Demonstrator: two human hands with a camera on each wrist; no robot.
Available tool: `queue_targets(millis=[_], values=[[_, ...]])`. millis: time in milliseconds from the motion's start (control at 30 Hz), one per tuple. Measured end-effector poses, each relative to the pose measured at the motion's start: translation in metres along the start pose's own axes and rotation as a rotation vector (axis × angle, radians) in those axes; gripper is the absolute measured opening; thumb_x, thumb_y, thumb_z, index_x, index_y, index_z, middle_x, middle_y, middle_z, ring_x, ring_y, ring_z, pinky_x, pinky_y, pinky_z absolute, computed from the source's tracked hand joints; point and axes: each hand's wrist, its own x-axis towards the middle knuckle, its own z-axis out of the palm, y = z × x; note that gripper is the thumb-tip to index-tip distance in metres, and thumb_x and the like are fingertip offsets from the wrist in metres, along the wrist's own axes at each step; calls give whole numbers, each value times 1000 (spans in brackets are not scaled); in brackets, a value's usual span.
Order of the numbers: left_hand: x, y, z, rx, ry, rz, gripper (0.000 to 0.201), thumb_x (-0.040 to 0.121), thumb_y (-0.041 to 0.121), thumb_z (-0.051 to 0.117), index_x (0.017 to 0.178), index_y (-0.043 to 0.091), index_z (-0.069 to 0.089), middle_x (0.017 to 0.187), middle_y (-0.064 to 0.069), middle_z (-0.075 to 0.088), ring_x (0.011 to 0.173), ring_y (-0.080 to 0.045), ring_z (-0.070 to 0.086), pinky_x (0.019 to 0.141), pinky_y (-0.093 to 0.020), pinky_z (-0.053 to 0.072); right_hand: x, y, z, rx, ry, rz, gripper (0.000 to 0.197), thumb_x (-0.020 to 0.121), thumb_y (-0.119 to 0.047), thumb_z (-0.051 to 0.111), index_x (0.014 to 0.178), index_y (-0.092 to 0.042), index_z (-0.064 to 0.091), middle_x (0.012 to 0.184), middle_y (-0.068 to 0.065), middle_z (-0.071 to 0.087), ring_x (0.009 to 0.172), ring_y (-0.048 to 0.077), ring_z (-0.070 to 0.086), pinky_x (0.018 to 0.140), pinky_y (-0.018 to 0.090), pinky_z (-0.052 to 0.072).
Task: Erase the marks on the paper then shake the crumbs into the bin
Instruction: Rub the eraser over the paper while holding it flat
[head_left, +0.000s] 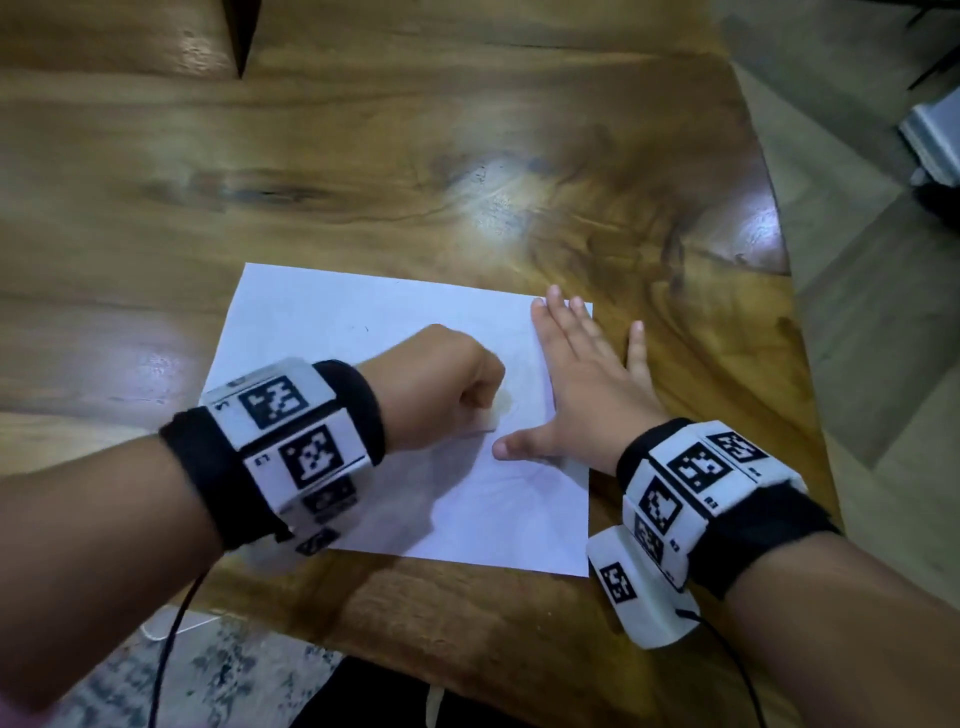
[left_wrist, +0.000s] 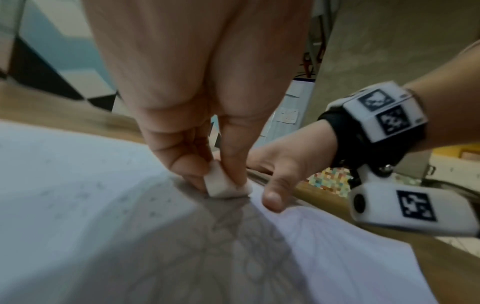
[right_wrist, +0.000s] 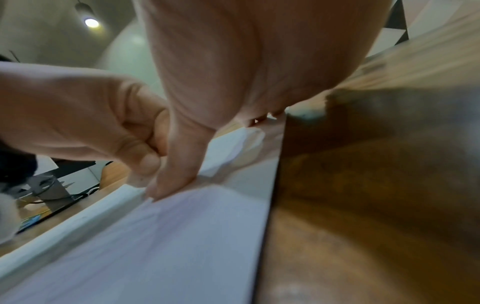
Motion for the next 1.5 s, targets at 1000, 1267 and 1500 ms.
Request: queue_targets(millis=[1000,1267,1500], values=[[12,-6,-8,-3,107,-61,11,75,6,59,69,16,58,71,0,53,71,-21,48,55,-27,21,0,-2,-1,9,-21,16,134,59,-73,68,148,-26,-20,151,-14,-33,137,3,-30,110,50,-21],[7,-6,-6,24,148,-79,14,76,12,60,67,18,52,62,2,49,66,-22,45,59,-25,27,-1,-2,-1,4,-20,18,134,59,-73,68,148,-25,-20,151,-13,-33,138,4,-30,111,51,-20],[23,-8,-19,-10,100,-108,14,76,5,57,84,15,63,69,2,58,68,-18,50,56,-24,31,-1,-1,0,-1,-25,13,135,58,-74,68,148,-25,-21,150,-14,-34,137,5,-32,108,54,-22]])
